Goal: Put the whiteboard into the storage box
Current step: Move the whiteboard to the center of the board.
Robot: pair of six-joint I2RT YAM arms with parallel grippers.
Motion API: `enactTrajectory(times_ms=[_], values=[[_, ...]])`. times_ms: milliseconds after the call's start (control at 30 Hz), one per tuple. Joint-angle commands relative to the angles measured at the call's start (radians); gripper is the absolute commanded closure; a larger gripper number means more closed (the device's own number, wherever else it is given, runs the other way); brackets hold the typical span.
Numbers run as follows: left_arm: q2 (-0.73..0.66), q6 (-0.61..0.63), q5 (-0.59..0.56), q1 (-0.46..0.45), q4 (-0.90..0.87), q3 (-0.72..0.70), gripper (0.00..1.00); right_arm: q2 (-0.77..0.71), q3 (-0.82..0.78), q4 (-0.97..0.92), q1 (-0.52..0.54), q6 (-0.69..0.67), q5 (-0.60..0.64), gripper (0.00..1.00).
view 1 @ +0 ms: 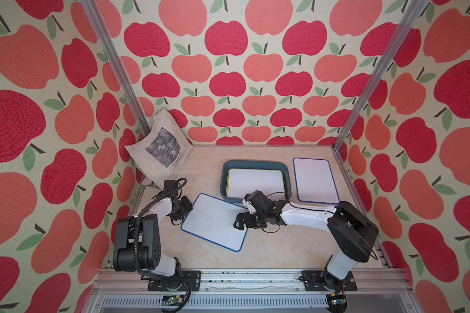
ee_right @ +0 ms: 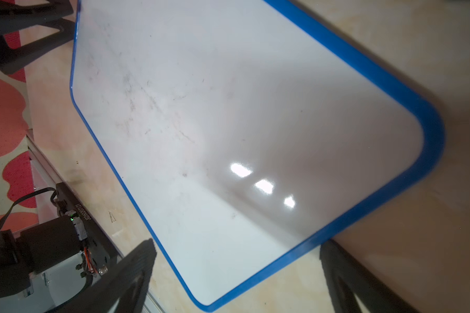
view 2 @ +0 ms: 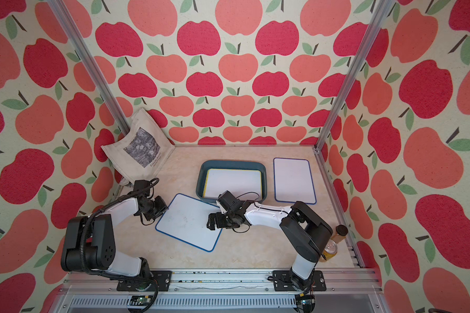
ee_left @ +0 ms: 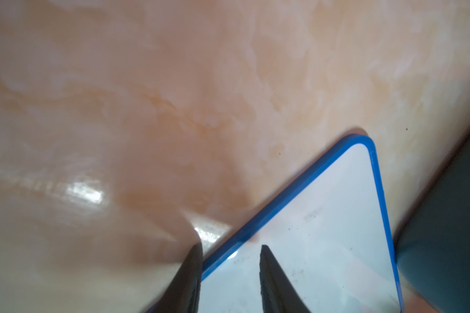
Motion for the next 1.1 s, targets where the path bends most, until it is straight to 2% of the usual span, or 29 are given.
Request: enactTrajectory(times_ms=[0,367,633,767,933,1067], values=[[-0.003,-0.046,0.167,-0.061,-0.095,-0.055,0.62,-0.001,-0.035,-0.058,-0.002,-0.042,0.055,0.01],[-0.123,-0.169,0.198,-0.227,-0.057,-0.170,0.61,-0.040,-0.051,-0.116,-0.050,-0.096,0.112,0.01],[-0.179,-0.179,0.167,-0.289,-0.090,-0.187,0.61,-0.046,-0.063,-0.132,-0.084,-0.099,0.096,0.01],[-0.216,-0.157,0.124,-0.293,-0.137,-0.171,0.61,-0.062,-0.084,-0.135,-0.084,-0.086,0.097,0.01],[-0.247,-0.108,0.002,-0.293,-0.244,-0.129,0.60,-0.094,-0.104,-0.170,-0.083,-0.080,0.129,0.01],[-0.263,-0.090,-0.036,-0.293,-0.269,-0.125,0.58,-0.134,-0.113,-0.209,-0.084,-0.088,0.162,0.01]])
